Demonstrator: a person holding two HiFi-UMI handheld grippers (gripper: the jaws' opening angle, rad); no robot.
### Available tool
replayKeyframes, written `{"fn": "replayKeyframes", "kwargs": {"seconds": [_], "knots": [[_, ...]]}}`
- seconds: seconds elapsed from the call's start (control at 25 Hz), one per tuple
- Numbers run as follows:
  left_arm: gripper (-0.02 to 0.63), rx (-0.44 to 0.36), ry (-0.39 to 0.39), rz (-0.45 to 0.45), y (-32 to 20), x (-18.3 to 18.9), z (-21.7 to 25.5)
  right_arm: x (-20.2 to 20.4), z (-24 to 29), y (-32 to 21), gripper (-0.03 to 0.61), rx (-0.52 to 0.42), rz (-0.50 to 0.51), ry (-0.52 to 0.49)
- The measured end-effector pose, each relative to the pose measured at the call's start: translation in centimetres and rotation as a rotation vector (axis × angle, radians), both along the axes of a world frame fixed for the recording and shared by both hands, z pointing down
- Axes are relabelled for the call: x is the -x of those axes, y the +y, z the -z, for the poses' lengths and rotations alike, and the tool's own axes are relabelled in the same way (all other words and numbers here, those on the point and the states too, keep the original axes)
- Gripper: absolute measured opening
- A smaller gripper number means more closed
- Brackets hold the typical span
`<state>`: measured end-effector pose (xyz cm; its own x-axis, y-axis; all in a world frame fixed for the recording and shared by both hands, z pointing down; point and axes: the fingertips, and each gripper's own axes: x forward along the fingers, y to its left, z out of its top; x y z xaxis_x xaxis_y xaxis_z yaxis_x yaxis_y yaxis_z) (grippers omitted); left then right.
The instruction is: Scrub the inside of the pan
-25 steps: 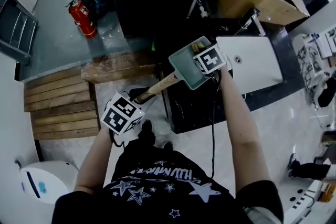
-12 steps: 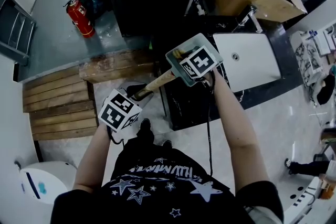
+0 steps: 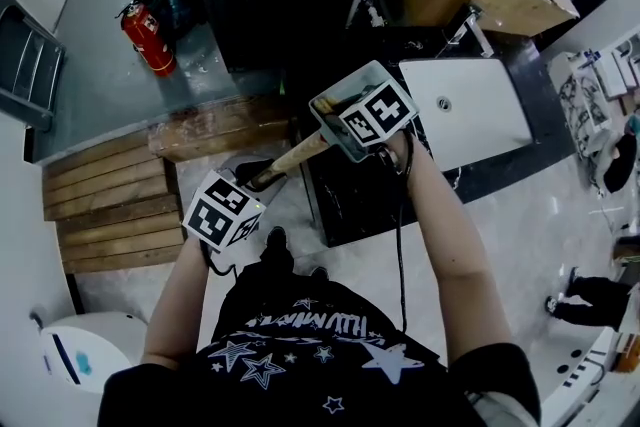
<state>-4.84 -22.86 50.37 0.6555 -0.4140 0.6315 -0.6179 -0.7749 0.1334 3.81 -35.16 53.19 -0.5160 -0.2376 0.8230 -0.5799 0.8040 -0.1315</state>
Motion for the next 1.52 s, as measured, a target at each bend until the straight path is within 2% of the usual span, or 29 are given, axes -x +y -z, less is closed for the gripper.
{"fn": "replayKeyframes", "kwargs": {"seconds": [0.24, 0.4, 0.68, 1.16, 1.52], "knots": [[0.134, 0.003, -0.004, -0.002, 0.0, 0.0, 0.0, -4.0, 1.3, -1.0, 0.07, -0.092, -0.027, 0.082], [0.133, 0.004, 0.002, 0.004, 0.0, 0.0, 0.0, -7.7, 1.6, -2.6, 0.069, -0.142, -0.091, 0.16], [0.135, 0.006, 0.0, 0.001, 0.1, 0.0, 0.0, -11.5, -0.3, -4.6, 0.069, -0.155, -0.208, 0.218], [0.133, 0.007, 0.003, 0.001, 0.0, -0.1, 0.1, -11.1, -1.0, -4.7, 0.067, -0.121, -0.182, 0.28], [0.133, 0.004, -0.001, 0.001, 0.0, 0.0, 0.0, -6.9, -0.9, -1.3, 0.067, -0.003, -0.101, 0.199]]}}
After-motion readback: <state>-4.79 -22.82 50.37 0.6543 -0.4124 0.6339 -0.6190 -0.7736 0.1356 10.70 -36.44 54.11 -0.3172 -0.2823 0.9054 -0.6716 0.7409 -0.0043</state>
